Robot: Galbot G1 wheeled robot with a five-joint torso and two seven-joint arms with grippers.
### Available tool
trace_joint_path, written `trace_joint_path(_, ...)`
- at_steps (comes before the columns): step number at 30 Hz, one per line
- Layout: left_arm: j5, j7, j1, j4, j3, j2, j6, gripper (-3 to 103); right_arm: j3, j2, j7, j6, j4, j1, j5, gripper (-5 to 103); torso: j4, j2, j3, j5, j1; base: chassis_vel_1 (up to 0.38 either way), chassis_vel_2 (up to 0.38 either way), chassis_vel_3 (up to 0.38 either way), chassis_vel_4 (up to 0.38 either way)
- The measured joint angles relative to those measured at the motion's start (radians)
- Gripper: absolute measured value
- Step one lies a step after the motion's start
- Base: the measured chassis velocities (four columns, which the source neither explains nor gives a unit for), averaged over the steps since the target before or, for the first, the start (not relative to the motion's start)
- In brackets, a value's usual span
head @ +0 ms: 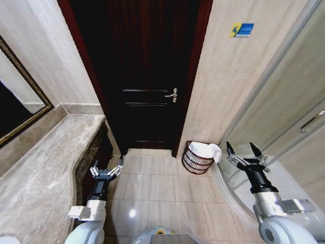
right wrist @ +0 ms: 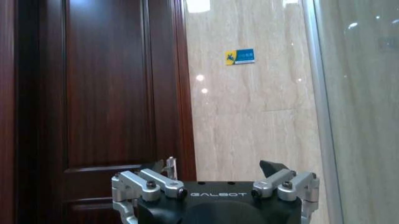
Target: Discard the used towel into the hamper.
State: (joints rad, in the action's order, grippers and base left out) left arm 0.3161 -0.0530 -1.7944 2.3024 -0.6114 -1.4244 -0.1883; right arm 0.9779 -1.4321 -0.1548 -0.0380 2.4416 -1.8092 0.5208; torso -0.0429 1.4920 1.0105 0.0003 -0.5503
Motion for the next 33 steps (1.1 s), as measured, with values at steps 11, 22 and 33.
trace_joint_path(11, 0.000, 0.000, 0.000, 0.000, 0.000, 0.000, 0.000, 100, 0.000, 0.000, 0.000, 0.000, 0.000, -0.001, 0.000, 100, 0.0001, 0.001, -0.001, -0.0003, 0.002, 0.188, -0.182, -0.193, 0.171)
trace_joint_path(22, 0.000, 0.000, 0.000, 0.000, 0.000, 0.000, 0.000, 100, 0.000, 0.000, 0.000, 0.000, 0.000, 0.000, 0.000, 100, 0.0001, 0.000, 0.000, -0.0003, -0.001, -0.020, 0.026, 0.028, -0.023)
trace_joint_path(33, 0.000, 0.000, 0.000, 0.000, 0.000, 0.000, 0.000, 100, 0.000, 0.000, 0.000, 0.000, 0.000, 0.000, 0.000, 100, 0.0001, 0.000, 0.000, -0.0003, 0.000, 0.058, -0.057, -0.060, 0.053)
